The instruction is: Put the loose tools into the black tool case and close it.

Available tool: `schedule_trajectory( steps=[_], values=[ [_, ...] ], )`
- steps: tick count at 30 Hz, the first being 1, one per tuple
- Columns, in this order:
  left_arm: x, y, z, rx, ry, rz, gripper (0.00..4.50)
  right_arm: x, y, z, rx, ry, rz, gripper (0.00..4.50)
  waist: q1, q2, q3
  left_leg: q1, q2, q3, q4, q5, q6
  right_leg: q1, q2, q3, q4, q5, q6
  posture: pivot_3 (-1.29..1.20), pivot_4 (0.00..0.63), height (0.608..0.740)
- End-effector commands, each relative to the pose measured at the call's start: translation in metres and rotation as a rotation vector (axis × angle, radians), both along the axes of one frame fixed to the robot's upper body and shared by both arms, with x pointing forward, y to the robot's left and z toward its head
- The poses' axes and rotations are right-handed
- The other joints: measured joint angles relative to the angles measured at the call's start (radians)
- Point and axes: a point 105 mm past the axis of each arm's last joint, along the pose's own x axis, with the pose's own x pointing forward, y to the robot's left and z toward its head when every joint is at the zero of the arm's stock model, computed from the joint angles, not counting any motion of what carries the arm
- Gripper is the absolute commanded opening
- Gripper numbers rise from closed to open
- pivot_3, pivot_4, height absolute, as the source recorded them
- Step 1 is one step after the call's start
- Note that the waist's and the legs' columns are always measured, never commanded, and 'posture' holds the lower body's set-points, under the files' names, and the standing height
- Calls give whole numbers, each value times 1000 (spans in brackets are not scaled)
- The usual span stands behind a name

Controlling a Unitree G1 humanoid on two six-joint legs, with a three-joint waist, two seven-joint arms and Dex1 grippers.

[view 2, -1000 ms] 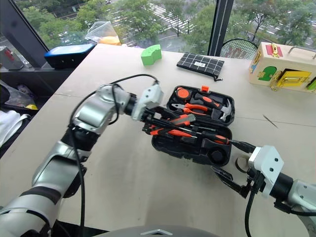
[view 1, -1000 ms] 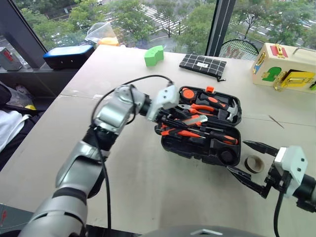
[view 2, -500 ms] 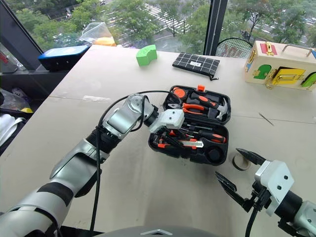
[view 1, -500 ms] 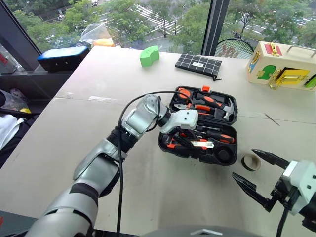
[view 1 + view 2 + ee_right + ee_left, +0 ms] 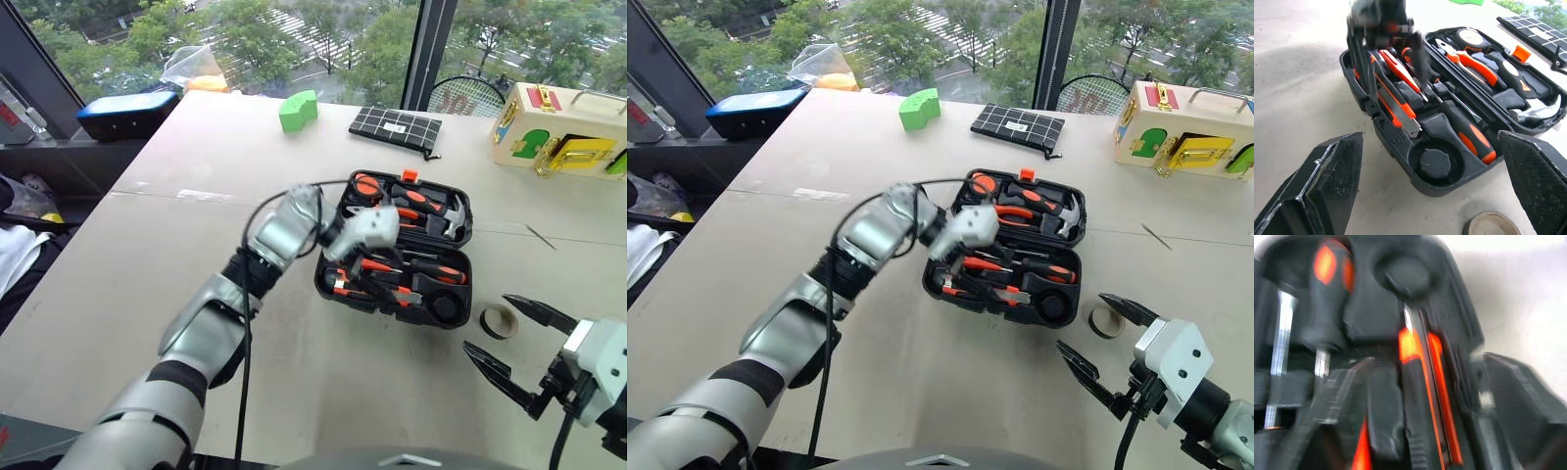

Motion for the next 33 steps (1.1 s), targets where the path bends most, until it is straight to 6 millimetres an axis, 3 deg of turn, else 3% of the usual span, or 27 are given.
schedule_trajectory(
  steps=[1,4,9,13,18,22,29,33],
  values=[
    [4,11,30,-114,88,63,3548,-1,3,7,-11,-39,5,4500,-4,1,-1,0,0,0,0,0,0,0,0,0,0,0,0,0,150,740],
    [2,21,23,-116,115,100,2456,2,4,8,-3,-42,10,4500,-8,2,-1,1,1,1,0,0,0,0,0,1,0,0,0,0,150,740],
    [-12,31,-1,-108,148,163,32,3,3,7,-5,-36,19,4500,-5,1,-1,1,1,1,0,0,0,0,1,1,1,0,0,0,150,740],
    [-13,38,-35,-32,90,237,32,4,2,9,-10,-30,25,4500,5,1,-1,2,1,1,1,0,0,0,0,1,2,0,0,0,150,740],
    [-12,29,-76,59,63,278,32,5,2,10,-17,-18,38,4500,20,0,-4,2,1,1,2,0,0,0,0,1,3,0,0,0,150,740],
    [-11,28,-95,109,45,282,32,8,-1,8,-28,2,36,4500,22,1,-11,2,1,2,4,0,0,1,0,2,3,0,0,0,150,740],
    [9,30,-87,6,247,489,32,13,-7,1,-34,42,-4,4500,21,3,-12,2,1,2,8,0,0,2,0,2,5,0,0,0,150,740],
    [12,32,-74,-63,293,522,32,21,-10,-1,-67,23,-18,4500,17,3,-12,2,1,1,9,0,0,2,1,2,5,0,0,0,150,740]
  ],
)
